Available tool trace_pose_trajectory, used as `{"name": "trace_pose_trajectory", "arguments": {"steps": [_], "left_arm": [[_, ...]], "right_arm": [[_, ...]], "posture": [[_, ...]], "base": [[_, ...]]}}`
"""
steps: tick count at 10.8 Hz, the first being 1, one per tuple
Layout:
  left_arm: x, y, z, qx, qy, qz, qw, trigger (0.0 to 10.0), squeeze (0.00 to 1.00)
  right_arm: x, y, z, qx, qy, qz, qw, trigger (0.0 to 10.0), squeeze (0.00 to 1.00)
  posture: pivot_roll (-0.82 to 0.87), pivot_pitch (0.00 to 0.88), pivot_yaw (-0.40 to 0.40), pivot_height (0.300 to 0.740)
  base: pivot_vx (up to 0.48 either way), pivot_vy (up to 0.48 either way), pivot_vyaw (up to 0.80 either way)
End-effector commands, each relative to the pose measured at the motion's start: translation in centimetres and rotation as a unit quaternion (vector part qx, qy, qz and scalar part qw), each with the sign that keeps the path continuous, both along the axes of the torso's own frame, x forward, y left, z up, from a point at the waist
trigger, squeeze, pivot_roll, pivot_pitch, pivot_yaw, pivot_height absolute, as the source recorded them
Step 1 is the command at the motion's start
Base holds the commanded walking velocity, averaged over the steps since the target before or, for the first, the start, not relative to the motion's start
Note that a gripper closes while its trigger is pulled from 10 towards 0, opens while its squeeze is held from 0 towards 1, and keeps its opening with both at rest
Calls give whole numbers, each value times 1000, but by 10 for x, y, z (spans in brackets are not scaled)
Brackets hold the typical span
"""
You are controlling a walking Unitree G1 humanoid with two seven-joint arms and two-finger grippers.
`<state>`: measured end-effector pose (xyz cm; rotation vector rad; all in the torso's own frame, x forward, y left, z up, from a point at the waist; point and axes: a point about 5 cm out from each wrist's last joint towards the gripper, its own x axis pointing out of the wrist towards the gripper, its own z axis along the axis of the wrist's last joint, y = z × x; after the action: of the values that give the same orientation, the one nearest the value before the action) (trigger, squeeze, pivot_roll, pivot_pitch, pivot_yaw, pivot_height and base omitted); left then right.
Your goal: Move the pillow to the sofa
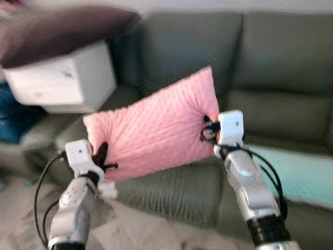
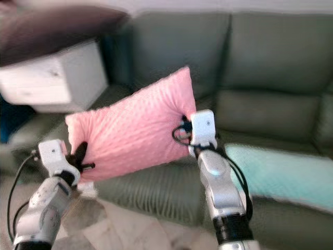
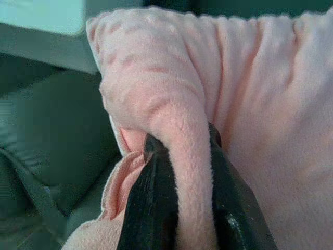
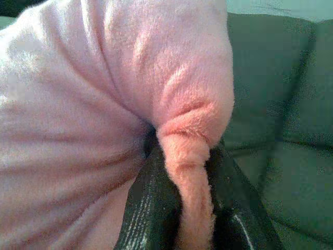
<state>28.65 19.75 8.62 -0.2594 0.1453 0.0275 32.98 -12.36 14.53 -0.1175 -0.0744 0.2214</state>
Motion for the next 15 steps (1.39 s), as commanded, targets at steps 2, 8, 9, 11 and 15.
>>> {"name": "trace_pose_trajectory", "arguments": {"steps": [2,8,9,11,15], "left_arm": [[0,4,4,5,-8,4,1000,10000,0],[0,5,-3,5,24,24,999,10000,0],[1,4,-3,7,25,22,999,10000,0],[1,4,-3,12,24,21,999,10000,0],[2,4,-3,11,32,21,999,10000,0]], "right_arm": [[1,1,9,2,-18,-2,1000,10000,0],[0,2,7,-2,-14,4,1000,10000,0],[-1,2,7,-2,-14,4,1000,10000,0],[-1,2,7,0,-13,4,1000,10000,0],[1,1,5,8,-1,-5,1000,10000,0]], "posture": [[-204,4,93,740],[-203,7,91,740],[-203,8,92,740],[-203,11,91,740],[-202,12,94,740]], "base": [[358,319,0],[123,103,0],[0,0,0],[0,0,0],[0,221,-711]]}}
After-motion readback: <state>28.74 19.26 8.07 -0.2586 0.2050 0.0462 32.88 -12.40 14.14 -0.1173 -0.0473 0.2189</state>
